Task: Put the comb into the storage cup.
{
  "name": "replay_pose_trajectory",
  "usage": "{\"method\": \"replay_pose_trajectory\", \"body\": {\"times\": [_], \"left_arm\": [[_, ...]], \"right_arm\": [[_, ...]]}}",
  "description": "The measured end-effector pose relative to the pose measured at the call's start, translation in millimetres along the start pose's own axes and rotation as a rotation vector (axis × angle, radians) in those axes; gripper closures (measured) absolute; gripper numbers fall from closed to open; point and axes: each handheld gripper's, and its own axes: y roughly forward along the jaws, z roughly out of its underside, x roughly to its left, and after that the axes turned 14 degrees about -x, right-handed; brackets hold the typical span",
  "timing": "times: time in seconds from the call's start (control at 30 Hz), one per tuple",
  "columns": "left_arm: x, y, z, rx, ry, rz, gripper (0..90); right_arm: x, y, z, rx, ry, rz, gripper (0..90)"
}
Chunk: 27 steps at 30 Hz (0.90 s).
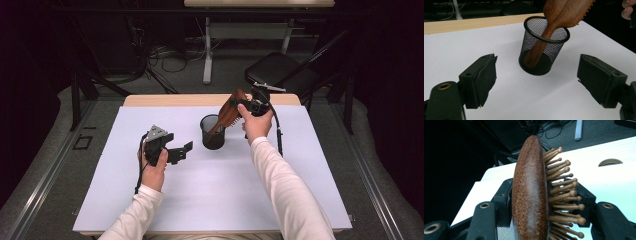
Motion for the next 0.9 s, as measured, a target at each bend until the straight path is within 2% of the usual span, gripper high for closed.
{"method": "replay_pose_trajectory", "body": {"times": [0.4,0.9], "left_arm": [[0.0,0.3,0.2,0.001,0.001,0.001,15.8],[-0.3,0.8,0.6,0.002,-0.001,-0.001,15.8]], "right_arm": [[-0.7,0.2,-0.3,0.004,0.003,-0.013,39.5],[-0.5,1.7,0.4,0.009,-0.017,-0.02,27.4]]}}
